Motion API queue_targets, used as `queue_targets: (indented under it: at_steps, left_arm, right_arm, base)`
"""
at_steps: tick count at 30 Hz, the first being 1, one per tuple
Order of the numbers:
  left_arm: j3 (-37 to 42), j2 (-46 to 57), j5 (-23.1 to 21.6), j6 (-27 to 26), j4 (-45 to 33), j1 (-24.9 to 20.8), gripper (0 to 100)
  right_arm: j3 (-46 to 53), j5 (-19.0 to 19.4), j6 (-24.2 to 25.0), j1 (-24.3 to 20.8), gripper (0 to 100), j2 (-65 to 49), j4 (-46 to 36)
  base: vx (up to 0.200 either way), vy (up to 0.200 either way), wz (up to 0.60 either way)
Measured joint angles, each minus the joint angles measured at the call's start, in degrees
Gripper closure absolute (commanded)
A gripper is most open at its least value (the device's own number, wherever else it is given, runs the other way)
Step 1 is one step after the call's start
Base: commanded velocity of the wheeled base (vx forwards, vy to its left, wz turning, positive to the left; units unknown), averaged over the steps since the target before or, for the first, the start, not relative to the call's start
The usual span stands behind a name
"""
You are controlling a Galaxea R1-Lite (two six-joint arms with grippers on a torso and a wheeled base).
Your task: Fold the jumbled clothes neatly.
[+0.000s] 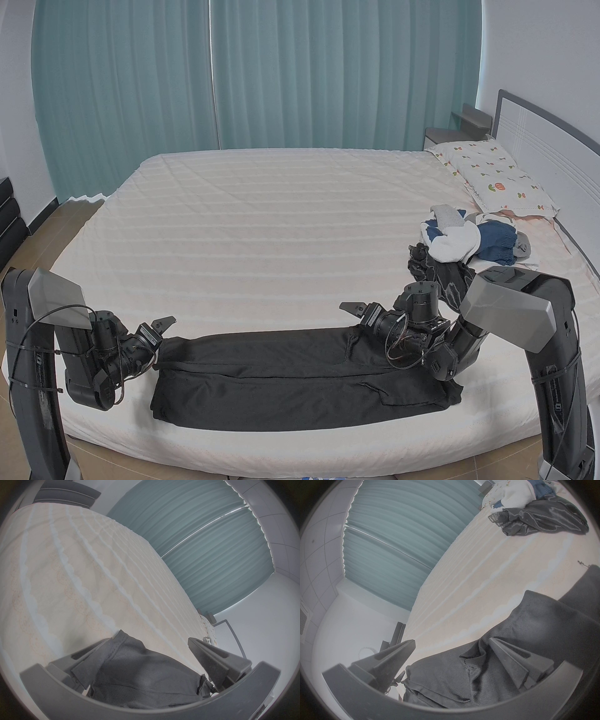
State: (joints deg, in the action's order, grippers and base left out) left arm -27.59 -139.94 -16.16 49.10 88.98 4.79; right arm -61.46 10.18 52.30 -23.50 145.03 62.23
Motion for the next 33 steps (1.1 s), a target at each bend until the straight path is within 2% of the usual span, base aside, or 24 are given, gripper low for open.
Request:
queue_targets:
  at_steps: [6,9,15,18,27,28,33]
  left_arm:
    - [0.05,0.00,0.00,0.00,0.00,0.02,0]
    - [0.06,0.00,0.00,0.02,0.00,0.02,0]
    - [0.02,0.00,0.00,0.00,0.00,0.02,0]
    - [0.00,0.00,-0.01,0.00,0.00,0.02,0]
    - [0.00,0.00,0.00,0.02,0.00,0.00,0]
    - [0.00,0.00,0.00,0.00,0.00,0.00,0]
    - [0.00,0.00,0.00,0.00,0.00,0.00,0]
  right_arm:
    - [1.63,-0.28,-1.04,1.49,0,-2.30,-0.18]
    - [3.08,-0.26,-3.67,3.28,0,-4.13,-0.68]
    - [7.80,-0.28,-13.39,6.36,0,-6.50,-3.36]
    - [9.87,-0.39,-16.18,7.50,0,-6.89,-4.29]
    - [13.65,-0.52,-19.61,9.67,0,-7.59,-4.78]
    - [13.97,-0.52,-19.65,9.81,100,-7.66,-4.73]
    - [15.87,-0.77,-20.03,10.11,100,-7.83,-4.62]
  base:
    - [0.000,0.000,0.00]
    - [0.000,0.000,0.00]
    - [0.000,0.000,0.00]
    - [0.000,0.000,0.00]
    - [0.000,0.000,0.00]
    - [0.000,0.000,0.00]
    - [0.000,0.000,0.00]
